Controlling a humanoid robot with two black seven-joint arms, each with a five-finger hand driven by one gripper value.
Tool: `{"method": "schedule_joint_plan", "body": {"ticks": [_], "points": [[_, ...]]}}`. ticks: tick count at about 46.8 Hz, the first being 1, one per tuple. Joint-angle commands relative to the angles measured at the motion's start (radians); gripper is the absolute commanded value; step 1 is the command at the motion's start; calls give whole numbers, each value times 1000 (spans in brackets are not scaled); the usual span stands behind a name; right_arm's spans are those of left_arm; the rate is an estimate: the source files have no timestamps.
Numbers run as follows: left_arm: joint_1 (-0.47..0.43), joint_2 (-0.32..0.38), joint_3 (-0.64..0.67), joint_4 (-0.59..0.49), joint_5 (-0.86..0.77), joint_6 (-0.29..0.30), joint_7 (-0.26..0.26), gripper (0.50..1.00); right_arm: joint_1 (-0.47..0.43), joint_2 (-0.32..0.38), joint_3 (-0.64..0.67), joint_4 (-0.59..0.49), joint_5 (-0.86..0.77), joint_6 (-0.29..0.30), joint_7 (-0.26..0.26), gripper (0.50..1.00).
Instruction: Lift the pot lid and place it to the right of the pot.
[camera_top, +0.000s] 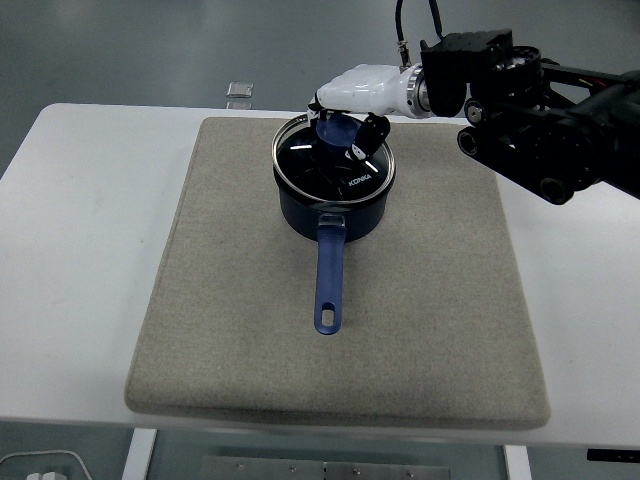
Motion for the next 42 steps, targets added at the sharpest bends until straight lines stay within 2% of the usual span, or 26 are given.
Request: {"method": "schedule_joint_plan", "body": {"ticks": [1,29,42], "points": [[0,0,0,-1,0,0,0,1000,0,0,0,0,0,1,0,631],[0,0,0,0,0,0,0,1000,5,0,0,5,-2,3,2,627],[0,0,0,0,0,0,0,1000,48,-8,-3,6,0,23,3,629]]}}
